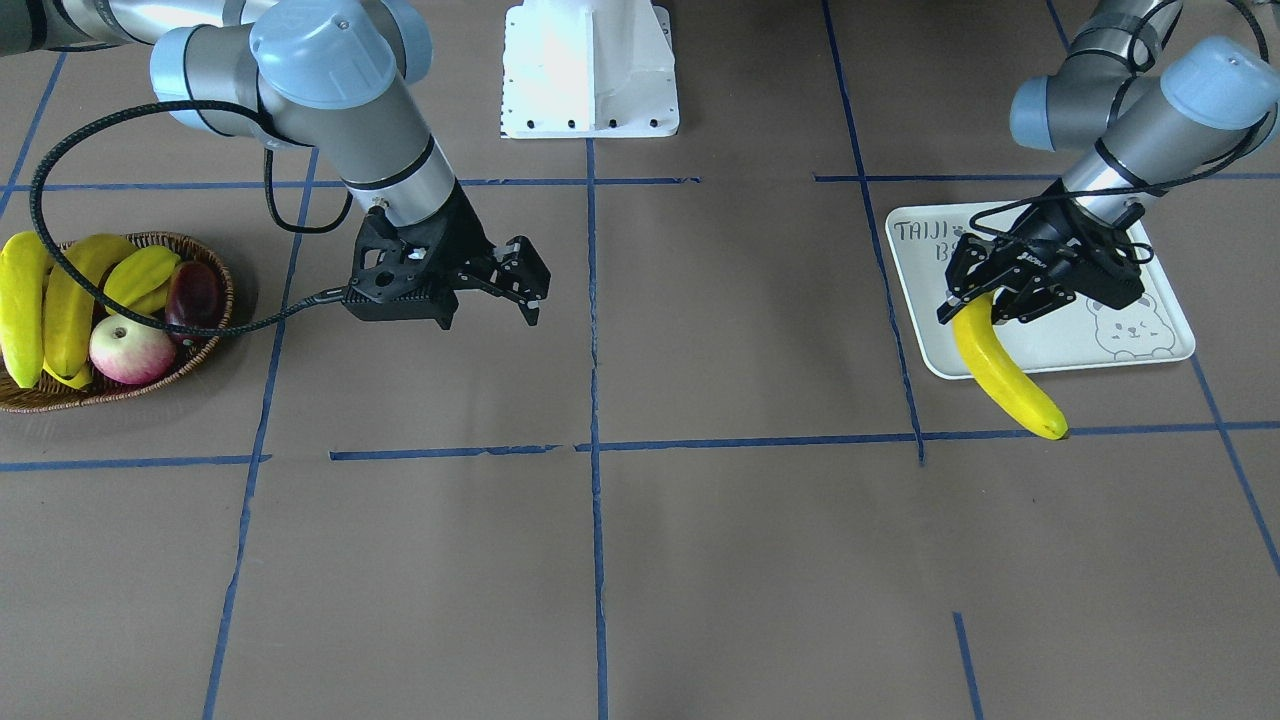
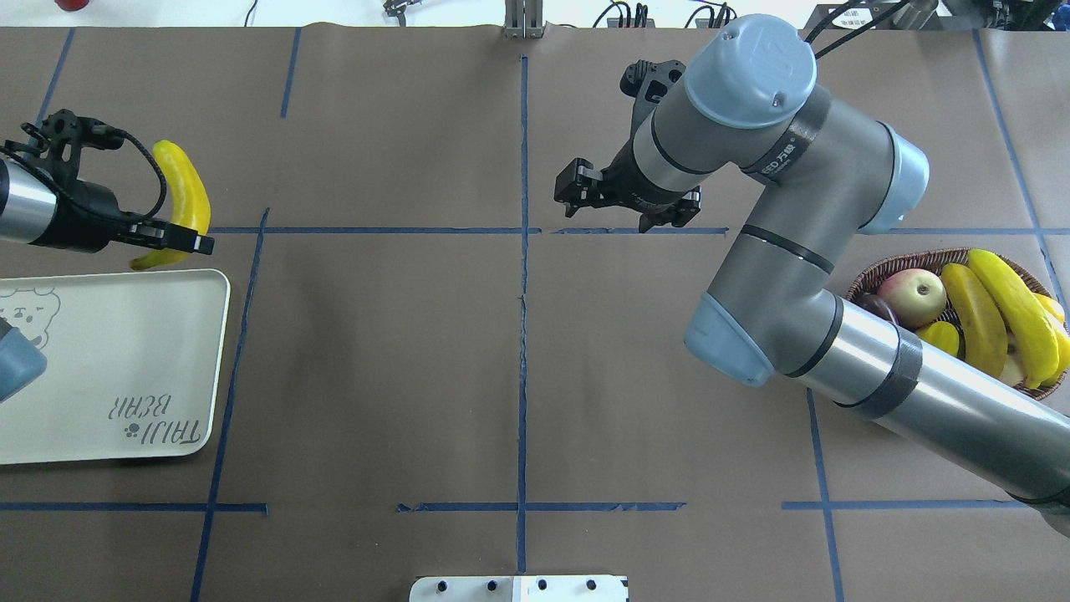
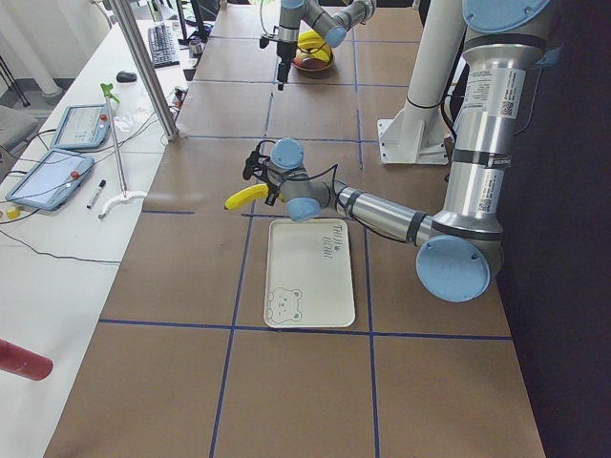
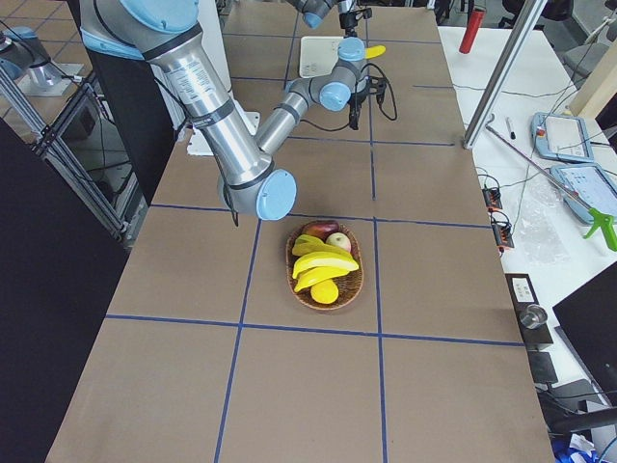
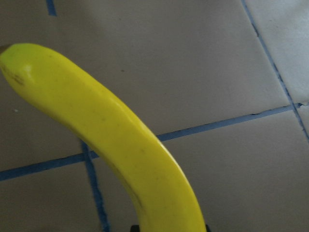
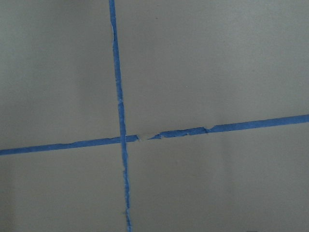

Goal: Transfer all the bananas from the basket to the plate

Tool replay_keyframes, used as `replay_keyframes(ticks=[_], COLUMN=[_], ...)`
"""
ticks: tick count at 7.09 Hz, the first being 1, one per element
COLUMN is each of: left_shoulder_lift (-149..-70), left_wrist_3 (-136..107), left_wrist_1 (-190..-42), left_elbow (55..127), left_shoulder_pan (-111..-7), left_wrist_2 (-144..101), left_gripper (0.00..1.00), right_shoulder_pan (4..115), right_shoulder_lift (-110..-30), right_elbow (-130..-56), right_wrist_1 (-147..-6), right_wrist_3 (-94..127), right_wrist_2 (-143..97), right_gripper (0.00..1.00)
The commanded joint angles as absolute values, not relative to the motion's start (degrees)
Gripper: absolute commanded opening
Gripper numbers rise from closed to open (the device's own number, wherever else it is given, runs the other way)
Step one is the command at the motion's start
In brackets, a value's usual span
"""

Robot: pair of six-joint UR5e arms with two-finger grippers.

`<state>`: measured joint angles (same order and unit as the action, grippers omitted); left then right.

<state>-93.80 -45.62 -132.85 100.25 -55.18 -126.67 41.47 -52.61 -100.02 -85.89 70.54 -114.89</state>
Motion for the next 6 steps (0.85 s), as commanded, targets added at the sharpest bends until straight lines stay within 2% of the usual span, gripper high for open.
replay_keyframes(ticks=[1, 3, 6], left_shoulder_lift=[-85.7, -77.7, -74.4], left_wrist_3=[-38.2, -36.6, -18.3], left_wrist_1=[-117.4, -116.3, -119.4], left_elbow=[109.3, 111.0, 109.6], left_shoulder_pan=[-57.0, -57.0, -57.1], left_wrist_2=[-129.6, -129.6, -129.3], left_gripper=[0.07, 0.09, 0.13], right_shoulder_pan=[42.5, 42.8, 42.7], right_shoulder_lift=[-55.4, -55.6, -56.3], right_elbow=[-103.2, -103.3, -102.9], right_wrist_1=[-89.9, -89.9, -89.6], right_wrist_3=[65.4, 64.7, 63.7], right_wrist_2=[-115.0, -115.0, -114.9], right_gripper=[1.00, 1.00, 1.00])
